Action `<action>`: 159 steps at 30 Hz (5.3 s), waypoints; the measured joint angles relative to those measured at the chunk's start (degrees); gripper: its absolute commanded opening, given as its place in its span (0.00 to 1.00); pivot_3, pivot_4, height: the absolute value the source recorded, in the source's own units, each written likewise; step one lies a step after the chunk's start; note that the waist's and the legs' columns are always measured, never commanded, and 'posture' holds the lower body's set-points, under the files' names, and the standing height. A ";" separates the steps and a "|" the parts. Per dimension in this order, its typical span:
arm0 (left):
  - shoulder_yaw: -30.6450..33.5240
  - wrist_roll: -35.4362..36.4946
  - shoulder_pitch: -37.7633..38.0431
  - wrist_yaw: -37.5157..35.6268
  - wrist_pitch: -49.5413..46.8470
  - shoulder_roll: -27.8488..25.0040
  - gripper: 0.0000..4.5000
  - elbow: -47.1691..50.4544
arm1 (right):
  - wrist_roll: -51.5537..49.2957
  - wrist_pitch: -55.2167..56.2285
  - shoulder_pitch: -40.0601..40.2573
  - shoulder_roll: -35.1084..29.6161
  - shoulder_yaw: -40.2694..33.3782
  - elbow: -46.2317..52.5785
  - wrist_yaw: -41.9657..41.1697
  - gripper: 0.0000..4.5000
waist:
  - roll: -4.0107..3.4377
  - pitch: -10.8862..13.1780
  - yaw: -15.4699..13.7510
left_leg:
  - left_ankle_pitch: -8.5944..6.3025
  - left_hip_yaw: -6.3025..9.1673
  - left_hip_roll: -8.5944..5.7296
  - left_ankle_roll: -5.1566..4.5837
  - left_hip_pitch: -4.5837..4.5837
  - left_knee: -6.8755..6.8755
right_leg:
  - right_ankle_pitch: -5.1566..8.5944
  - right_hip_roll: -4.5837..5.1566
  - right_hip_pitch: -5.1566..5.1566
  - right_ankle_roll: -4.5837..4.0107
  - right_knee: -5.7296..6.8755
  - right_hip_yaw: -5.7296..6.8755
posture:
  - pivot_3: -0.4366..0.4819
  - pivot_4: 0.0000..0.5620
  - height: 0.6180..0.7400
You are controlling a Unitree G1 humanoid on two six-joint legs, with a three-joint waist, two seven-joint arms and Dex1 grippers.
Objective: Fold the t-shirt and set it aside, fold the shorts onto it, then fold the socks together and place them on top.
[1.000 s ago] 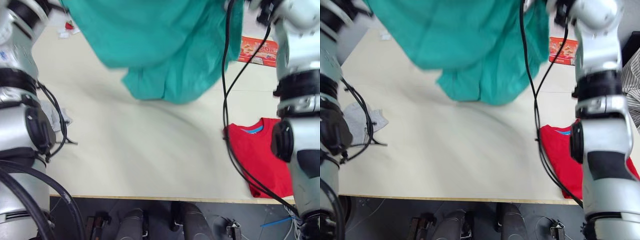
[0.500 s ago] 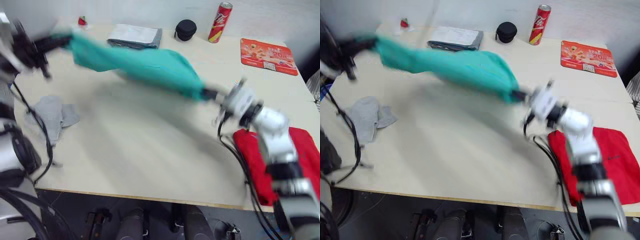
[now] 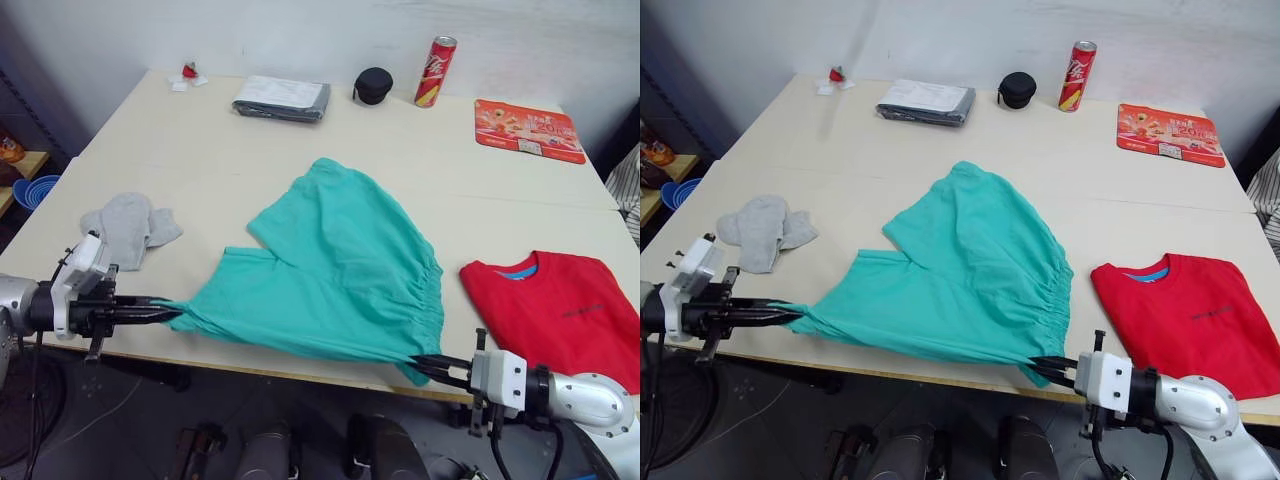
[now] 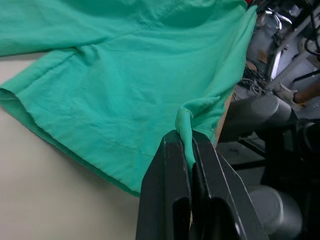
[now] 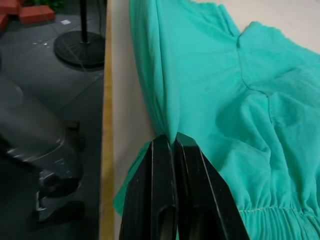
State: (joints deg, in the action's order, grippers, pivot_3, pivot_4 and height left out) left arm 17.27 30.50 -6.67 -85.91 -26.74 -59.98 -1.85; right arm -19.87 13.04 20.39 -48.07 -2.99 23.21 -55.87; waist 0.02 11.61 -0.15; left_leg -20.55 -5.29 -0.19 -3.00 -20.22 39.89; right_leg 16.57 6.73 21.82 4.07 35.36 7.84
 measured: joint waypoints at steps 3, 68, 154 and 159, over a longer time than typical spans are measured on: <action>-1.38 -0.01 0.00 -0.02 0.36 -0.15 0.01 1.00 | -3.20 -2.72 4.13 -0.65 -2.48 2.60 -0.99 0.00 | 0.02 -0.01 -0.24 | 0.11 -0.01 0.00 -0.13 -0.20 0.01 | 0.40 -0.11 0.48 -0.04 0.55 -0.21 | 0.48 0.27 1.00; -12.78 -29.45 -61.59 -0.18 54.60 29.23 1.00 -68.31 | -12.74 -37.13 -3.76 7.95 -10.93 22.35 23.67 0.99 | 0.41 -0.10 -0.15 | 0.35 -0.89 0.01 -0.46 -1.11 0.14 | 0.23 -0.97 1.52 0.48 0.74 -0.33 | 0.48 0.27 1.00; -27.04 -12.14 -35.71 5.13 32.17 33.18 0.02 -25.76 | -57.66 -40.79 17.02 15.77 -15.22 21.62 55.05 1.00 | 0.02 -0.41 -1.28 | 0.23 -0.52 -0.11 -0.34 -0.33 -0.31 | 0.36 -0.31 0.77 0.24 0.30 -1.06 | 0.48 0.27 1.00; -27.96 -18.26 -41.06 7.60 43.21 38.83 0.02 -40.69 | -61.55 -41.13 16.66 20.40 -12.48 21.32 63.86 1.00 | 0.03 -0.42 -0.96 | 0.25 -0.56 -0.07 -0.37 -0.41 -0.32 | 0.36 -0.37 0.85 0.27 0.29 -1.07 | 0.48 0.27 1.00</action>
State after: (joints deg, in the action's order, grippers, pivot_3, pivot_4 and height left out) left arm -10.69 12.23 -47.73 -78.31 16.47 -21.15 -42.54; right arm -81.42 -28.08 37.05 -27.67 -15.47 44.54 7.99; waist 0.05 11.19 -1.12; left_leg -20.30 -5.86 -0.26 -3.38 -20.63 39.57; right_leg 16.93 6.36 22.68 4.34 35.65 6.77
